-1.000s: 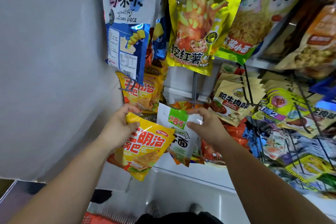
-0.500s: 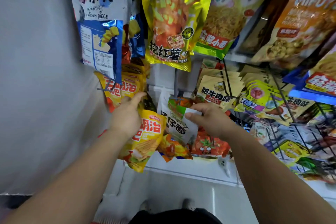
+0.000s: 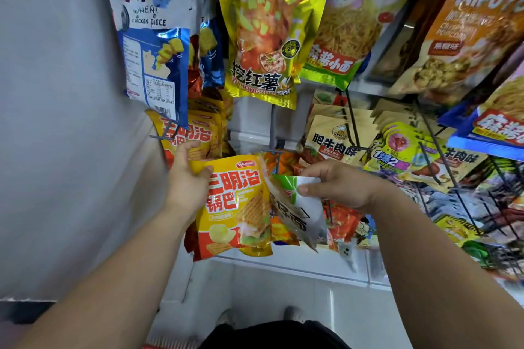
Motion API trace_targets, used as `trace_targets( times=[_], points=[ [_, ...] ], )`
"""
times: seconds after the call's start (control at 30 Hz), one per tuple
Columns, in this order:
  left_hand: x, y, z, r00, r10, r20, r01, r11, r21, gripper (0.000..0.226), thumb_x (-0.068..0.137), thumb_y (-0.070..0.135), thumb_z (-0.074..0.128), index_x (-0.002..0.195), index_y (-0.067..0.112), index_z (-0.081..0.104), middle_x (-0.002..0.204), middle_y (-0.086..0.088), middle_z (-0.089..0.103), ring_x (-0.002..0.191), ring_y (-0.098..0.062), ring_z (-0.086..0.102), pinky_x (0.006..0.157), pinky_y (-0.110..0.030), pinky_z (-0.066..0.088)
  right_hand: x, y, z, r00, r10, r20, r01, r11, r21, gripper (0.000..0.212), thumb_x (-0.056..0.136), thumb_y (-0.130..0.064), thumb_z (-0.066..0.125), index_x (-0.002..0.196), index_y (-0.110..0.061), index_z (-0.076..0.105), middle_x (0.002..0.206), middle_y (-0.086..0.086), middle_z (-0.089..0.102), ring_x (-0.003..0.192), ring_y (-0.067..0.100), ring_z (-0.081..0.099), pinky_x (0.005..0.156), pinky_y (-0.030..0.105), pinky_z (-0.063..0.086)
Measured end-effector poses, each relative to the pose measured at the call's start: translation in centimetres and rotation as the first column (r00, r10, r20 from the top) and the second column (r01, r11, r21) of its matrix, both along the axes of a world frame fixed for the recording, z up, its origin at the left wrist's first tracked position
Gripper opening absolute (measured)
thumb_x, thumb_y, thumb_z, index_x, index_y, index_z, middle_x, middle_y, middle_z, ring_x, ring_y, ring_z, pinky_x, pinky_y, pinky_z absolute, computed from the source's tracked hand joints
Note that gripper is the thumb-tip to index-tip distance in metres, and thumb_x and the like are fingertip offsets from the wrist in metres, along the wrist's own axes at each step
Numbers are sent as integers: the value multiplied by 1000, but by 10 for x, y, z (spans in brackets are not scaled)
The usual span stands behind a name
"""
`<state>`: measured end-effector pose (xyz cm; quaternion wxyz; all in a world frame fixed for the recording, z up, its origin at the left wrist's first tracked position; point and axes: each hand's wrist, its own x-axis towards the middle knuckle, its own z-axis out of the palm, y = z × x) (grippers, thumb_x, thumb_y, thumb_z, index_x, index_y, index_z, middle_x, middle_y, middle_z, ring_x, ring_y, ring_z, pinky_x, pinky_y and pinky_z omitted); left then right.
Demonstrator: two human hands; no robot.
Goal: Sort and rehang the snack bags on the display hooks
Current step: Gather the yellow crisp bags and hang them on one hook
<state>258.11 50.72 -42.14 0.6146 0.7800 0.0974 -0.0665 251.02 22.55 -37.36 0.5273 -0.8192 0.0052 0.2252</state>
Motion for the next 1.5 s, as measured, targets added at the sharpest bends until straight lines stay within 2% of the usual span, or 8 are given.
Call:
trace_targets(
  times=[0.2, 0.33, 0.5, 0.67, 0.83, 1.07, 1.3, 1.5],
  points=[
    [-2, 9, -8, 991, -85, 105, 77, 993, 86, 48, 99, 1, 57, 121, 44, 55, 124, -2, 65, 99, -24, 70, 81, -44, 62, -2, -3, 12, 987, 46, -154, -34, 996, 80, 16, 100, -3, 59, 92, -11, 70, 73, -10, 75, 69, 1, 68, 67, 20, 53],
    [-11, 0, -13, 986, -153, 73, 156, 987, -38, 42, 98, -3, 59, 76, 31, 71, 85, 6, 70, 81, -19, 64, 71, -33, 54, 7, 17, -17, 990, -142, 14, 142, 976, -167, 37, 96, -38, 69, 122, -13, 69, 121, -8, 64, 111, 18, 64, 96, 42, 55],
    [-14, -5, -6, 985, -170, -4, 165, 963, -213, 39, 102, -1, 53, 84, 28, 73, 78, 4, 75, 70, -17, 67, 63, -31, 53, 10, 36, -33, 942, -296, 157, 322, 931, -174, 49, 100, -35, 63, 142, -10, 57, 139, 1, 55, 129, 21, 53, 104, 40, 49],
    [-14, -9, 3, 987, -154, -48, 133, 944, -301, 32, 99, -6, 51, 88, 18, 68, 82, -5, 72, 67, -20, 62, 56, -28, 47, 6, 45, -37, 929, -366, 54, 368, 929, -27, 13, 101, -26, 64, 102, -14, 69, 98, 3, 74, 93, 21, 72, 85, 43, 61],
    [-15, -8, 8, 986, -154, -59, 132, 951, -279, 41, 93, -6, 43, 72, 21, 66, 70, 0, 66, 59, -13, 55, 49, -24, 37, 9, 52, -49, 904, -428, 23, 426, 904, 42, 8, 100, -23, 64, 100, -21, 72, 108, 7, 77, 99, 28, 75, 89, 50, 61],
    [-12, -7, 11, 969, -245, -25, 224, 921, -319, 23, 98, 0, 58, 101, 20, 67, 84, -1, 75, 72, -22, 67, 64, -32, 51, 12, 50, -49, 876, -483, 9, 482, 874, 65, 10, 101, -16, 62, 101, -15, 72, 104, 11, 78, 94, 30, 76, 87, 53, 62],
    [-12, -6, 0, 989, -144, -10, 140, 970, -200, 49, 95, -3, 63, 121, 39, 63, 108, 10, 72, 94, -20, 74, 76, -47, 63, 11, 50, -49, 844, -523, 123, 528, 849, -9, 19, 98, -31, 67, 94, -17, 79, 92, 13, 76, 89, 36, 72, 81, 54, 61],
    [-14, 10, -10, 995, -29, 92, 27, 999, 20, 52, 95, -6, 51, 124, 36, 59, 109, 8, 68, 102, -21, 68, 91, -48, 59, 10, 55, -42, 848, -437, 299, 484, 869, -100, 26, 102, -31, 61, 103, -13, 80, 93, 1, 76, 85, 14, 66, 74, 27, 48]
  ],
)
